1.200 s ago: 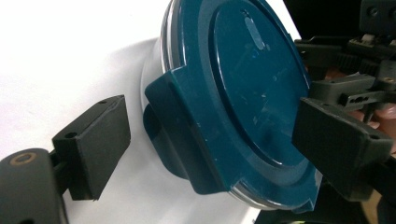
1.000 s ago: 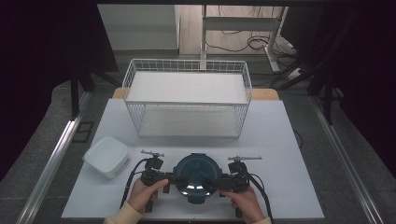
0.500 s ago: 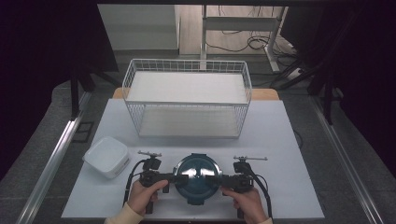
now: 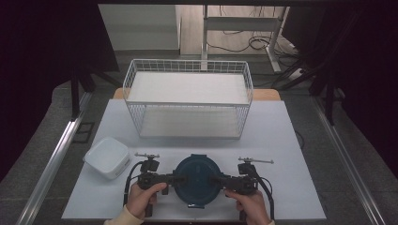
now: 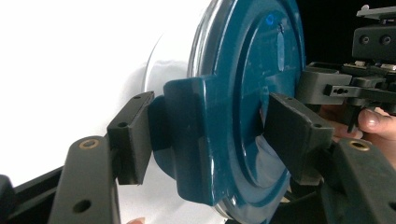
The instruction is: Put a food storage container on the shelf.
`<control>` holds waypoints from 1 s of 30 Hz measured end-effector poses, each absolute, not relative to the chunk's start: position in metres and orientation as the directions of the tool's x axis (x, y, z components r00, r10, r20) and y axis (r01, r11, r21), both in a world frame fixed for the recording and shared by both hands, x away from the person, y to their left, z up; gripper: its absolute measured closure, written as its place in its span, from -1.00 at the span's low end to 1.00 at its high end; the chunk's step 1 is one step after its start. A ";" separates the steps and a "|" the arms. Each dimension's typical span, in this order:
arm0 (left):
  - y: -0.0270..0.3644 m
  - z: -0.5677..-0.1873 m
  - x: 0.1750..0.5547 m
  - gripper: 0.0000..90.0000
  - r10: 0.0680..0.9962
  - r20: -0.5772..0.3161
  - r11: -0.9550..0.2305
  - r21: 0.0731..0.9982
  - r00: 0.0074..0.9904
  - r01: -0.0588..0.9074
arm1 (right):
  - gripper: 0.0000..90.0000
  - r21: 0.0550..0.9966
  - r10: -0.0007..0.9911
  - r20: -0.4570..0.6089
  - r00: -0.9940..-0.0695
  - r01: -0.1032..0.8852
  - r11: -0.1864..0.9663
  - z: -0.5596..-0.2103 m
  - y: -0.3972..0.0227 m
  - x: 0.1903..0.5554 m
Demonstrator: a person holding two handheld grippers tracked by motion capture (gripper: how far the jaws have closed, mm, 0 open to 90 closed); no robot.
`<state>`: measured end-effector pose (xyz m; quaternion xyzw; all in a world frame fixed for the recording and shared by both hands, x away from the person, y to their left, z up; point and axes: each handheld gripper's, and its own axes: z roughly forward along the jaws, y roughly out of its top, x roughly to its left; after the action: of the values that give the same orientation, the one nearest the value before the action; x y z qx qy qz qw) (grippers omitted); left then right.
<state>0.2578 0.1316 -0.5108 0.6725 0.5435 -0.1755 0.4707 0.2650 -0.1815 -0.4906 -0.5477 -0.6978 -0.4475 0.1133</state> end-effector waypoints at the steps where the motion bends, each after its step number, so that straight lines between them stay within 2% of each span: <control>1: 0.132 -0.511 0.258 -0.19 0.565 -0.746 0.030 0.445 0.352 0.895 | -0.14 0.506 0.663 0.645 -0.380 0.862 0.002 -0.490 -0.182 0.265; 30: 0.135 -0.495 0.251 -0.17 0.566 -0.725 0.031 0.495 0.393 0.868 | -0.11 0.579 0.659 0.599 -0.454 0.814 0.034 -0.473 -0.180 0.259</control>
<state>0.2512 0.1345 -0.4953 0.6784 0.5288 -0.1553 0.4859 0.2585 -0.1799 -0.4734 -0.5158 -0.7143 -0.4657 0.0832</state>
